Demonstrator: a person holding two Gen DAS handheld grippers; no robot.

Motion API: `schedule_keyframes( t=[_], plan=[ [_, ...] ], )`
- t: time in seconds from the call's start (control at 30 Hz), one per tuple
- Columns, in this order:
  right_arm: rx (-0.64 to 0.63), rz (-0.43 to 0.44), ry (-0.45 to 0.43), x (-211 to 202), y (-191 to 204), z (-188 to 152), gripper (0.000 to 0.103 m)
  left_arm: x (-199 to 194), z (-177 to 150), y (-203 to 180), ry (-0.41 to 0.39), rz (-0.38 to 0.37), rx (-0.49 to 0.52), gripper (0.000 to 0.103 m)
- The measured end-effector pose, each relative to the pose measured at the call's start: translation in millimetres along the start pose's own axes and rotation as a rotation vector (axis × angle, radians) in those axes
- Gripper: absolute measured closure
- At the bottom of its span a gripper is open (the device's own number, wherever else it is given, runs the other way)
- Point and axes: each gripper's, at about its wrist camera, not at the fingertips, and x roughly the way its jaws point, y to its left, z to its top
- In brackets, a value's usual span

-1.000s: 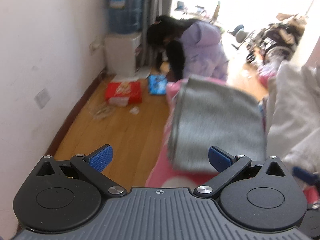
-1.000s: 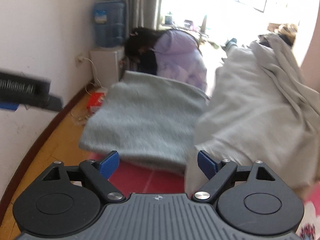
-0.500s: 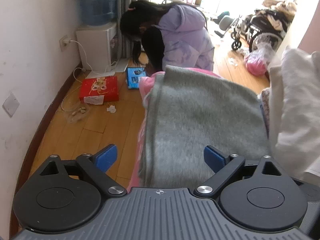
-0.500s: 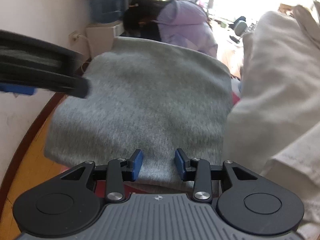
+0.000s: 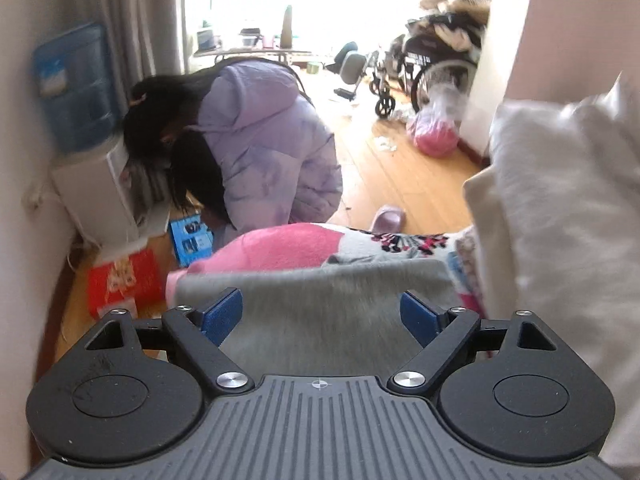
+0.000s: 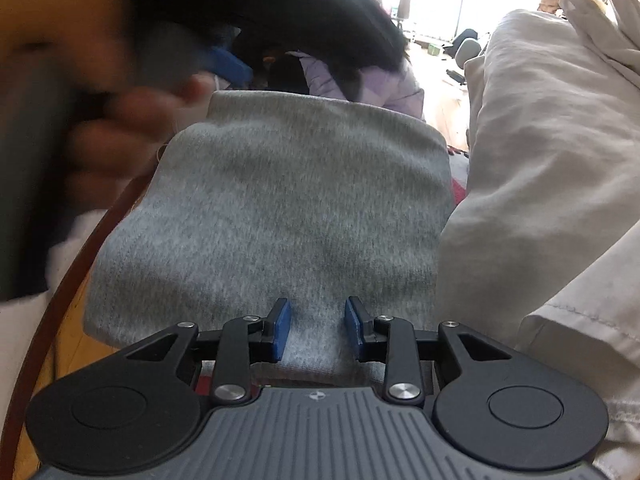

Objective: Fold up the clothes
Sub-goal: 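Lower both open grippers onto the folded grey sweatpants and press down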

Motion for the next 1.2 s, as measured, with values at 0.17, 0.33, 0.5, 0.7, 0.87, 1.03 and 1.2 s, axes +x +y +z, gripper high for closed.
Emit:
schedule_keyframes(
  t=[0.17,0.33,0.5,0.7,0.87,1.03,1.2],
  plan=[
    [0.011,0.016,-0.004,0,-6,-2,0.070,42,-4,10,0.075,0.063,-0.017,0.015],
    [-0.006,0.025,-0.022,-1,-8,-5,0.070,27,4,14,0.044,0.022,-0.057,0.020],
    [-0.009,0.030,-0.042,-2,-8,-9,0.070,14,17,-17,-0.002,-0.093,0.061,0.019],
    [-0.018,0.033,-0.052,-3,-8,-9,0.070,61,11,-35,0.076,-0.066,0.147,0.016],
    [-0.017,0.038,-0.062,-2,-10,-10,0.070,68,8,-22,0.086,-0.087,0.110,0.005],
    [-0.027,0.037,-0.070,-4,-9,-12,0.070,44,15,-34,0.026,-0.170,0.129,0.012],
    [-0.031,0.036,-0.068,-4,-9,-12,0.070,71,14,-47,0.057,-0.165,0.153,0.009]
  ],
)
